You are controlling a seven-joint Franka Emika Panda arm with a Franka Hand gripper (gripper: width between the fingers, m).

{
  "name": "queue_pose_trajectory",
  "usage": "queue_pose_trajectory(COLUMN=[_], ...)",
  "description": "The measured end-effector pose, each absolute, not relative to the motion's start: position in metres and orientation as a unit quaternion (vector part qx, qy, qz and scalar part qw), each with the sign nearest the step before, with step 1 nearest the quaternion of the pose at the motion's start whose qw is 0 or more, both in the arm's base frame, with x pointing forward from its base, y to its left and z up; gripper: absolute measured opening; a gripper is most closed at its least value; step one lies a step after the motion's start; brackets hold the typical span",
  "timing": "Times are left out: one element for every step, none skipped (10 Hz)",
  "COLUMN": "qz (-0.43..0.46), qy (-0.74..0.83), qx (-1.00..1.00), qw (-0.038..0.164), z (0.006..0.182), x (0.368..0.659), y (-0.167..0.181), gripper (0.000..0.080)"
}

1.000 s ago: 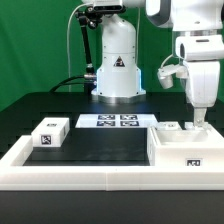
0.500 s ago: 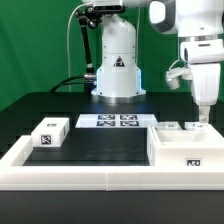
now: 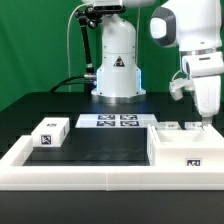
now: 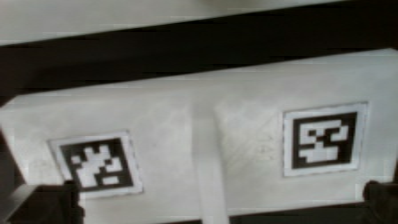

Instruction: Assemble cabinet

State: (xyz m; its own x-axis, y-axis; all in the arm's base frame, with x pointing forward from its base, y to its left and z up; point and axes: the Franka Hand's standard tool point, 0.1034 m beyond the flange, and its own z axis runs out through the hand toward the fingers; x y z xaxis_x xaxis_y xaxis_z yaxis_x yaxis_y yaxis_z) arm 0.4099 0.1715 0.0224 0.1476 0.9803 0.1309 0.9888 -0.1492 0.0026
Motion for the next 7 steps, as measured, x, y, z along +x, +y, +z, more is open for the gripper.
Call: queue_pose_trajectory(qz=[-0.053, -0.05, -0.05, -0.05, -0.049, -0.047, -0.046], qy=[-0.649, -0.648, -0.647, -0.647, -0.646, -0.644, -0.644], qx=[-0.757, -0.759, -0.759, -0.76, -0.761, -0.762, -0.763], qw=[0.041, 0.045, 0.045, 0.045, 0.045, 0.047, 0.048], z=[0.0225, 0.0178, 0.0171, 0.0172, 0.0161, 0.0139, 0.0128], x=[0.4135, 0.4112, 0.4112, 0.412, 0.4116, 0.4106, 0.4101], y=[0.1712, 0.1705, 0.1697, 0.1693, 0.168, 0.1663, 0.1656], gripper=[0.0796, 0.0796, 0.0796, 0.0759, 0.0759, 0.0584, 0.0584])
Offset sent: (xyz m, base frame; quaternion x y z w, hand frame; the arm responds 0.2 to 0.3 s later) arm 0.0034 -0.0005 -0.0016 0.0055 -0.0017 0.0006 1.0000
